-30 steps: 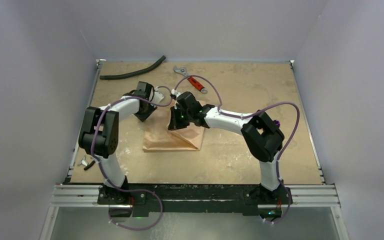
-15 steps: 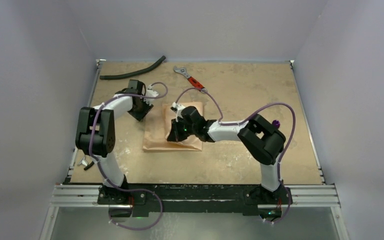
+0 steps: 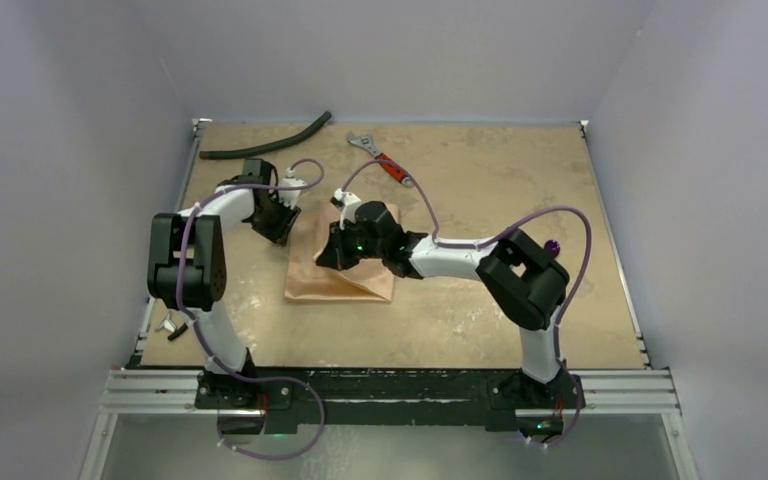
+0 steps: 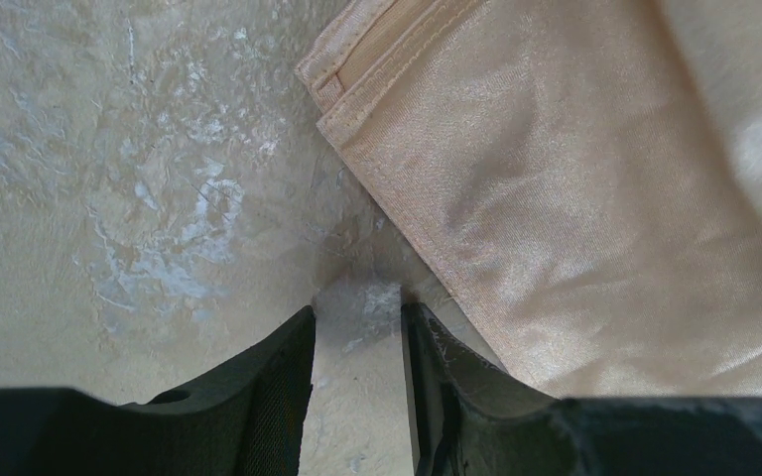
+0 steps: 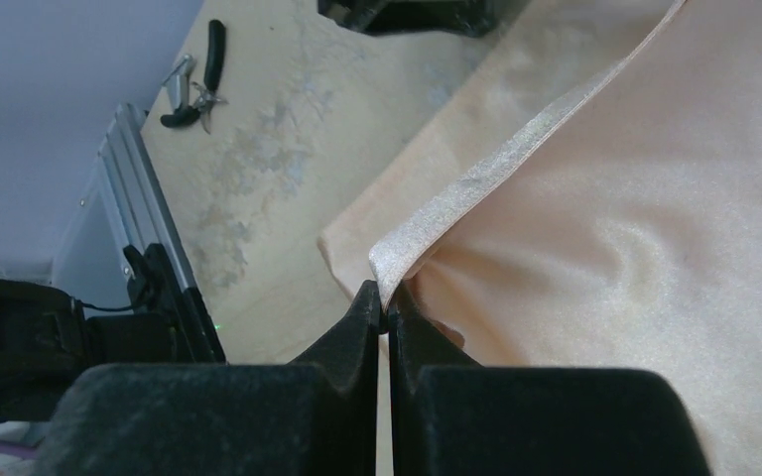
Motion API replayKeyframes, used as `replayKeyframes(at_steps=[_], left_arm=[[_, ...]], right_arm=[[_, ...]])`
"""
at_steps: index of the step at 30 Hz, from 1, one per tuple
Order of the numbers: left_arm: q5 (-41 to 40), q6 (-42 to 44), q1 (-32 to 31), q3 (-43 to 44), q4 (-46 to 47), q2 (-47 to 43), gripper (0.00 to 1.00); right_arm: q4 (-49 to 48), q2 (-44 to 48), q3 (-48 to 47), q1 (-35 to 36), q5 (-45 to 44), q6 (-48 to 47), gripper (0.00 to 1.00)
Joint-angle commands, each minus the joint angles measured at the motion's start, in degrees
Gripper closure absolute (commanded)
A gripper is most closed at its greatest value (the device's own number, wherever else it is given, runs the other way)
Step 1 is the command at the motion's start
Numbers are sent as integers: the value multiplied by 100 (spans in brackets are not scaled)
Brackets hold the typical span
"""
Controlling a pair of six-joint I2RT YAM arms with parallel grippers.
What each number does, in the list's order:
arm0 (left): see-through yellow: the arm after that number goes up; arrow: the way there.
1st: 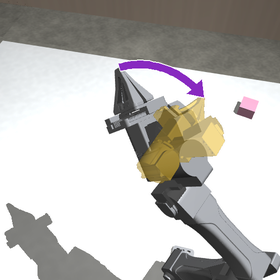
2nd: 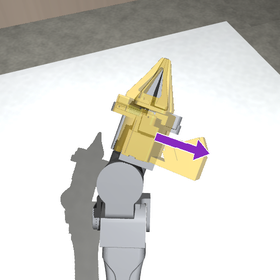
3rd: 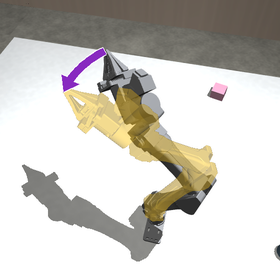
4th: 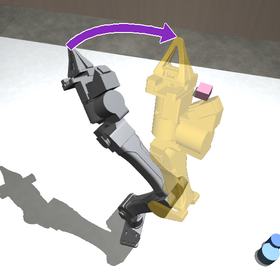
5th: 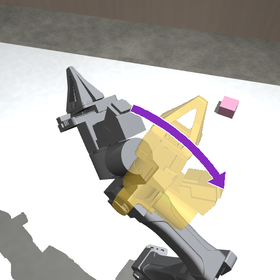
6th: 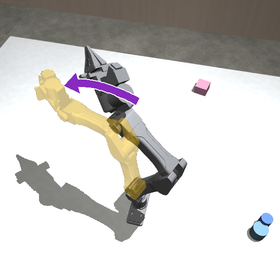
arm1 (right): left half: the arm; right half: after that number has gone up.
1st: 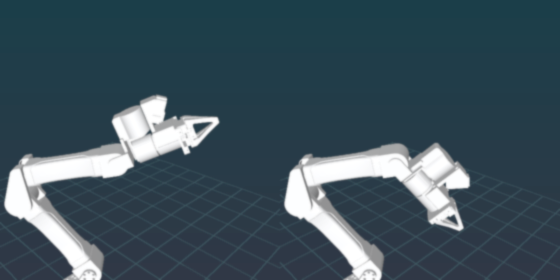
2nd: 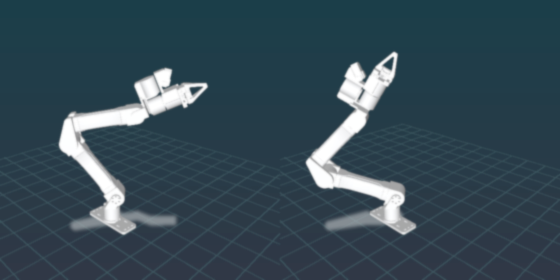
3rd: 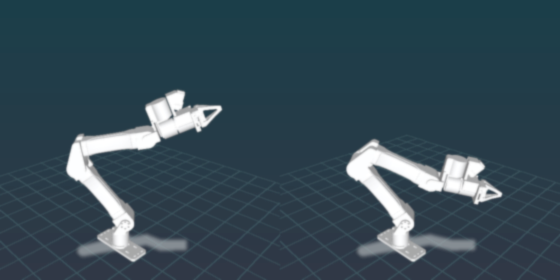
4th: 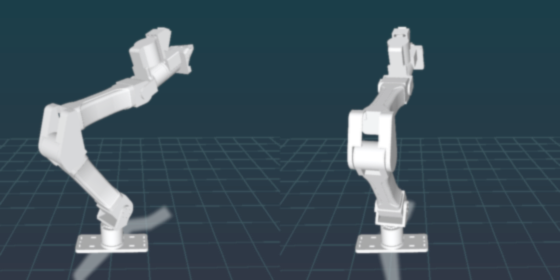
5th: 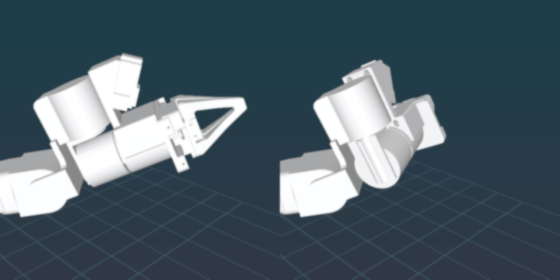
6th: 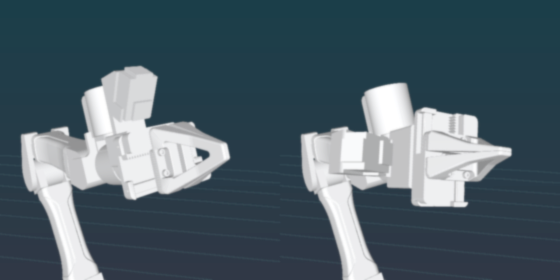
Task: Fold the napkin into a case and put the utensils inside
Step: Fold the rectangle-folded napkin at the center of the board.
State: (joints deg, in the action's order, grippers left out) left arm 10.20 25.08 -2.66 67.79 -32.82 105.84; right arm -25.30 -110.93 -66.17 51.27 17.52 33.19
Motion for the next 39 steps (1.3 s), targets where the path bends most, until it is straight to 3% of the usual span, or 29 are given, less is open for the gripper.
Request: replayKeyframes(at_steps=[1,28,31,35,39], left_arm=[[298,-93,15,-9,-120,278,63],[299,-64,156,43,-141,397,64],[290,-58,152,67,-154,420,64],[289,-71,154,100,-170,422,64],[268,-61,151,137,-202,420,64]], right_arm=[[397,-241,-637,215,65,-256,100],[656,-1115,-1403,739,96,-635,100],[757,-1111,-1379,773,53,-676,81],[711,-1012,-1329,778,52,-664,67],[641,-908,-1310,787,134,-641,64]])
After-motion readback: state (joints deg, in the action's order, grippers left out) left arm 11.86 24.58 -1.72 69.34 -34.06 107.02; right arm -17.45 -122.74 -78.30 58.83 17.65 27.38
